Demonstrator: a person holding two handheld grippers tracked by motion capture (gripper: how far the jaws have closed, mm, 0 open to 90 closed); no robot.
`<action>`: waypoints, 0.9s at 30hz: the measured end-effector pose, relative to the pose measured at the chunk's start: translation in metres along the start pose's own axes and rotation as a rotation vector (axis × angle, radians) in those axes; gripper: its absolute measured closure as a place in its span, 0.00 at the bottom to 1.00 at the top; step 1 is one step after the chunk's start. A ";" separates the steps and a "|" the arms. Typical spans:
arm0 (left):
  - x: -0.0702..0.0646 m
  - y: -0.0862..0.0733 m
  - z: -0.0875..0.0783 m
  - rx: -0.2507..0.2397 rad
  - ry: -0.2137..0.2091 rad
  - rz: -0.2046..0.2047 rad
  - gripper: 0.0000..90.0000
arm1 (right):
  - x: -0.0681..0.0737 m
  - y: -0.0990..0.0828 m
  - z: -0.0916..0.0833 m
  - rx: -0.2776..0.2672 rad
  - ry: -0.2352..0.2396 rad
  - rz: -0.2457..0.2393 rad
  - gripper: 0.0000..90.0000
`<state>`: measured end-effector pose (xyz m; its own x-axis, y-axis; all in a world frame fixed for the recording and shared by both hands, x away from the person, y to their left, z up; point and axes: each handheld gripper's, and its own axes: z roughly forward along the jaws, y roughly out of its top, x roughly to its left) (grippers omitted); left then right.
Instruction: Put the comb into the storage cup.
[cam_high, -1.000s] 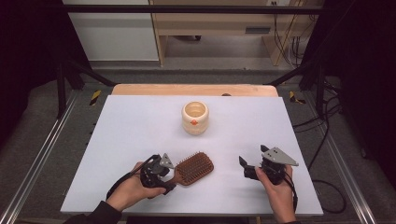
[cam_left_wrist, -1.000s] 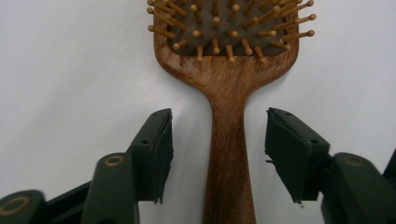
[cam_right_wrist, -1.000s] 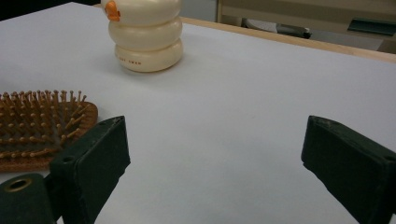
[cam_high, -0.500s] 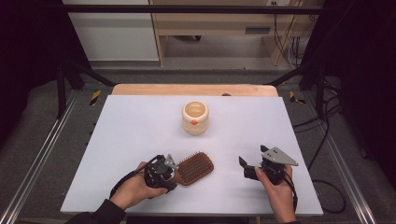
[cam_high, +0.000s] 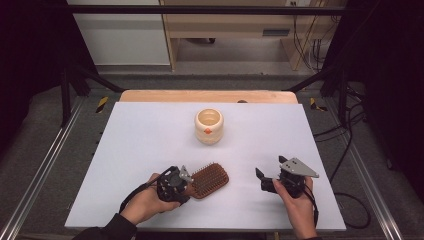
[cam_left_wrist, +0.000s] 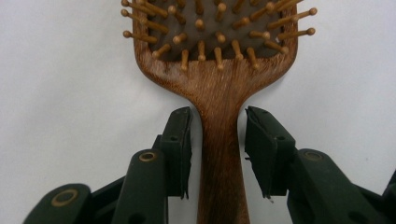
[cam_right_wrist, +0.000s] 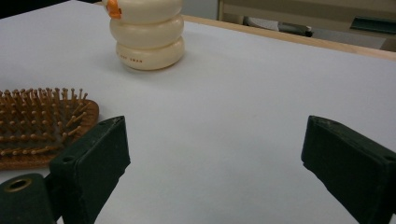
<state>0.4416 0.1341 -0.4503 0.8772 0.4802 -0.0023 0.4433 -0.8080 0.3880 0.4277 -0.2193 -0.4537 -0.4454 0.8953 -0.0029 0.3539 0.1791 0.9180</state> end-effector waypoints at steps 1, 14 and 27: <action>-0.001 0.001 0.001 0.000 0.003 0.003 0.68 | 0.000 0.000 0.000 0.000 0.000 0.000 0.09; -0.006 0.002 0.002 0.000 0.029 -0.010 0.74 | 0.000 0.000 0.000 -0.001 0.000 0.003 0.09; -0.008 0.005 0.002 0.019 0.028 -0.017 0.81 | 0.000 0.001 -0.001 -0.007 0.006 -0.001 0.09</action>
<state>0.4371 0.1249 -0.4504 0.8642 0.5029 0.0171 0.4618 -0.8061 0.3702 0.4270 -0.2193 -0.4522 -0.4505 0.8928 -0.0013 0.3480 0.1770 0.9206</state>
